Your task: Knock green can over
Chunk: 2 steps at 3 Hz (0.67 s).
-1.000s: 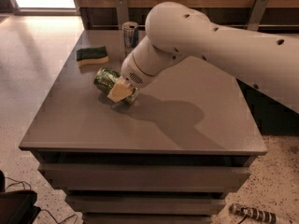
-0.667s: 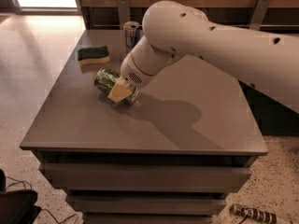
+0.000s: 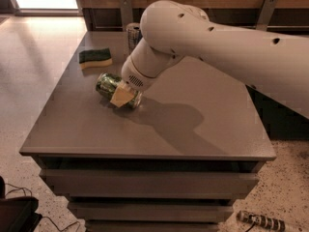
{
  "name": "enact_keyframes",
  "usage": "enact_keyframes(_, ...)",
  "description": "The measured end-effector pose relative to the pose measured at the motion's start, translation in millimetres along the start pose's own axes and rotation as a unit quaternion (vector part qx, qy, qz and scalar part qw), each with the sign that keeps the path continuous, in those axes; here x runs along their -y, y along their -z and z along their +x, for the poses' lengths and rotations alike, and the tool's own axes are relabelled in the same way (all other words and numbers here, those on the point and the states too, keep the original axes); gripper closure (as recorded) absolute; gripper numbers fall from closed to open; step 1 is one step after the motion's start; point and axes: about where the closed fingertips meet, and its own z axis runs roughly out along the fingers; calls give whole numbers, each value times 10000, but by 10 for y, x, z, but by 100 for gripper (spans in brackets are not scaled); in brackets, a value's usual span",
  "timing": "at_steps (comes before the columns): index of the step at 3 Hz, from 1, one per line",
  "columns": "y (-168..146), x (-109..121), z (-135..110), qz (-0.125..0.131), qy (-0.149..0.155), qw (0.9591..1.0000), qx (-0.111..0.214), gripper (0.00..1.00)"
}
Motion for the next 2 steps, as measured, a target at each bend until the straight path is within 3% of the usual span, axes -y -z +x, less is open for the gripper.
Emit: enact_keyframes(2, -28, -8, 2, -11, 25, 9998, -188, 100)
